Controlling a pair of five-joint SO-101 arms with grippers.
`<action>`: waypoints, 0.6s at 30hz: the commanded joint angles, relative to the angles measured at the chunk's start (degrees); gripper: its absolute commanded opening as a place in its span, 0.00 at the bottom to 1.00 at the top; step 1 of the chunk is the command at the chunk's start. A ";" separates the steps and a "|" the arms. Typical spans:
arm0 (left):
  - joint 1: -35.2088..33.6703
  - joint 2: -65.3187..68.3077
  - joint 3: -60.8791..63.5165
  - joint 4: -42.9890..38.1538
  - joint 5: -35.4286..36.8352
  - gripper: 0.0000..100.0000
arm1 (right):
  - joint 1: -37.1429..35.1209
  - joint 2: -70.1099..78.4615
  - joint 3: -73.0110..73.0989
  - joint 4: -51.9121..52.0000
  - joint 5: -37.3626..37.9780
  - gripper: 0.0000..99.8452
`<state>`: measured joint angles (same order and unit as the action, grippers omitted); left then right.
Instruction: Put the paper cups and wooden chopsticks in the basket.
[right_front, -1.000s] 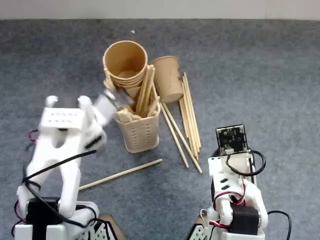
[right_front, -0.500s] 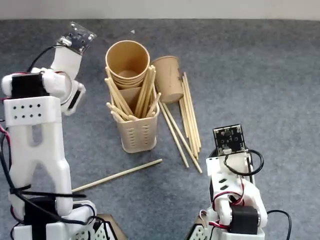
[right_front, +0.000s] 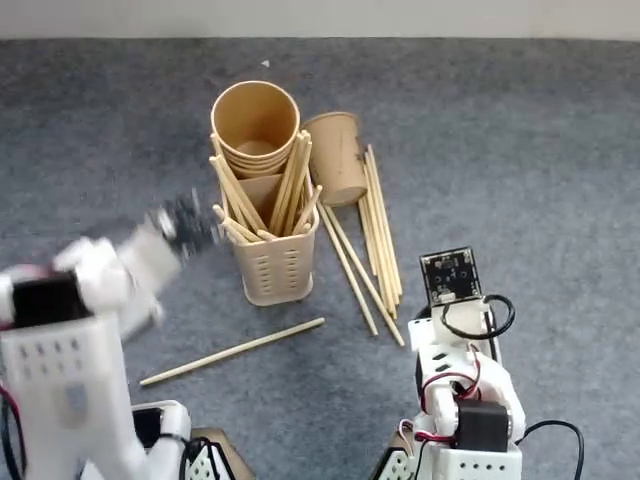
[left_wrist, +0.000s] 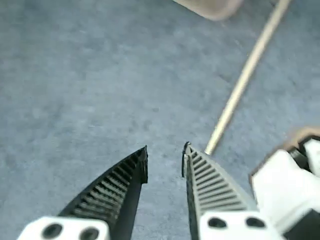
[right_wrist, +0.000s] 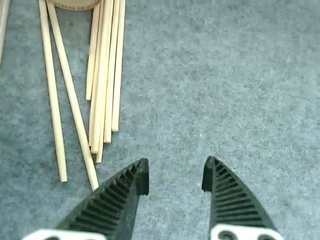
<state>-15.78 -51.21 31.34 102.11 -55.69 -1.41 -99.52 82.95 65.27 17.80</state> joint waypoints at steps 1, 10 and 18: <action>-0.48 -14.20 18.95 -7.30 -2.81 0.13 | -0.40 -0.66 0.13 -1.10 0.35 0.18; 3.65 -18.86 43.12 -28.40 2.64 0.27 | -0.40 -0.66 0.22 -1.10 0.35 0.18; 9.36 -18.86 50.15 -31.91 2.90 0.27 | -0.40 -0.66 0.31 -1.10 0.35 0.18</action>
<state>-7.60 -69.67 79.43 73.89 -53.32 -1.41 -99.87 83.47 65.10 17.80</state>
